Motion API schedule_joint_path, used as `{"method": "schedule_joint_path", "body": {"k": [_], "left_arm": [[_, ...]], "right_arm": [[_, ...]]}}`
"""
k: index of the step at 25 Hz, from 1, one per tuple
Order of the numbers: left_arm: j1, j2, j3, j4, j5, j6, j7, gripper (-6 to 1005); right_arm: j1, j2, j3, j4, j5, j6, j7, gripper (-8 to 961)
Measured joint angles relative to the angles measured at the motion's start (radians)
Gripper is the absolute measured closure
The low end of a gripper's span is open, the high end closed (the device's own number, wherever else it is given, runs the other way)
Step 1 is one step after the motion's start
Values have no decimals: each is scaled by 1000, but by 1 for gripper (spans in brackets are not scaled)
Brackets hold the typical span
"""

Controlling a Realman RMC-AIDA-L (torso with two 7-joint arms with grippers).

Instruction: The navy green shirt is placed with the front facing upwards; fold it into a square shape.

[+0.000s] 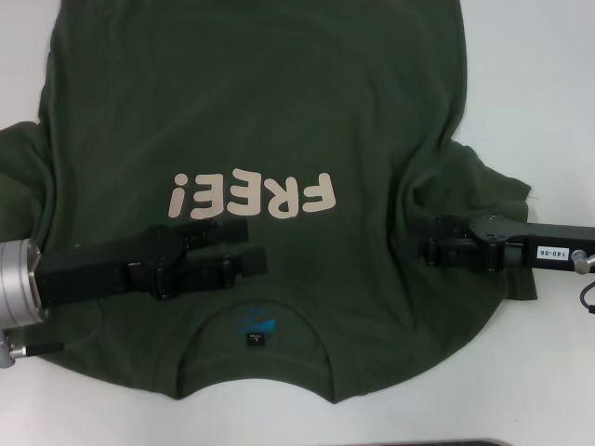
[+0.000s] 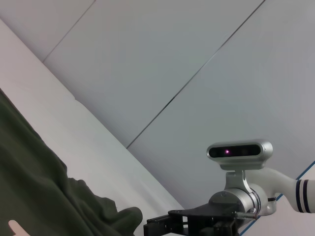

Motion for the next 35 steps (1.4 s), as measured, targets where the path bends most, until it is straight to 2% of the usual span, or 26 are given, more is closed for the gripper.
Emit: {"method": "schedule_joint_path", "body": {"k": [22,27,33,35], "left_arm": [[1,0,0,-3,0,-13,-3,125],[1,0,-2,-3,0,-13,-4,125],[-3,0,-2,-3,0,-13,-5,126],[-3,0,-2,-3,-1,-13,-5,126]], "right_arm": [[-3,-3,2,-5,4,-2,0,72],[-36,-32,39,-7,5,-10,5,72],[-107,-98,58,-30,2,-13,41,71],[-128,-113,64,-49,2,-20,68,71]]}}
